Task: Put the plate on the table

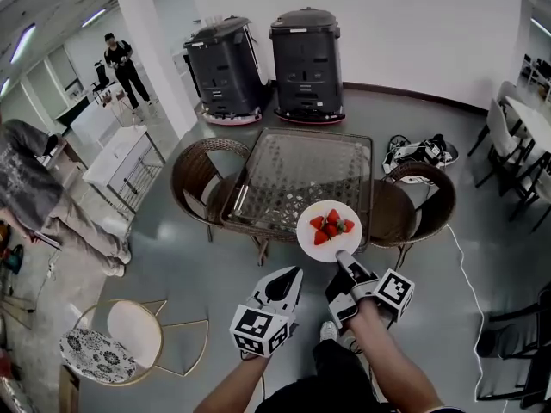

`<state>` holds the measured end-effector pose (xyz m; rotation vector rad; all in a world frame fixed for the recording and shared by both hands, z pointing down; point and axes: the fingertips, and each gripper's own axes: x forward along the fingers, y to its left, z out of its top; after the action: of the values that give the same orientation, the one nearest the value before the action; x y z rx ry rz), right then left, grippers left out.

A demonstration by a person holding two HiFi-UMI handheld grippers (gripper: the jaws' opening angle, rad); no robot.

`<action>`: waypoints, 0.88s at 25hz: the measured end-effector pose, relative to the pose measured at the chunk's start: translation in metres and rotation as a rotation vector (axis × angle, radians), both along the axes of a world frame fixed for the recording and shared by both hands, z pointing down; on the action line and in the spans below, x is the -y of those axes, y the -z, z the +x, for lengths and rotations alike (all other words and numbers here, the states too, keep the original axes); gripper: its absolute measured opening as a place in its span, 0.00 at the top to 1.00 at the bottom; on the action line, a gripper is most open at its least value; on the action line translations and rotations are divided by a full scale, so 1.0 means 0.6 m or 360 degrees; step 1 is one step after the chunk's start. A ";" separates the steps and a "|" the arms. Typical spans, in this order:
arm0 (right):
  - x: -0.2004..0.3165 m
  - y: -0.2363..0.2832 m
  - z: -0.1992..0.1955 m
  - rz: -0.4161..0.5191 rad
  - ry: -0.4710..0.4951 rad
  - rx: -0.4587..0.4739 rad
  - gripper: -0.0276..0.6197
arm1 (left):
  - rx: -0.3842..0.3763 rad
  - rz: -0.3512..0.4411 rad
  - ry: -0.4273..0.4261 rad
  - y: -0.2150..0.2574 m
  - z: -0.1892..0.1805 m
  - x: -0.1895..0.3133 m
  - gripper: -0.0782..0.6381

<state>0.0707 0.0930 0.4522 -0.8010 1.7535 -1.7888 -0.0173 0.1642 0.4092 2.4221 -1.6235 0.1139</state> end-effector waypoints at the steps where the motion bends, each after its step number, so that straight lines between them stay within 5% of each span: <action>1: 0.022 -0.004 -0.003 -0.0009 0.0007 -0.0004 0.93 | 0.0004 -0.0007 0.0007 -0.003 -0.002 0.022 0.88; 13: 0.244 -0.022 -0.034 -0.0078 0.0089 -0.0019 0.93 | 0.0005 -0.0067 0.0081 -0.012 -0.017 0.239 0.88; 22: 0.372 -0.041 -0.028 -0.0069 -0.0008 -0.0055 0.93 | 0.0006 -0.0094 0.0034 -0.035 -0.034 0.349 0.88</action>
<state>0.0538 -0.1299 0.4770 -0.8578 1.7379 -1.8258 -0.0377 -0.0452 0.4302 2.3619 -1.6235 0.1607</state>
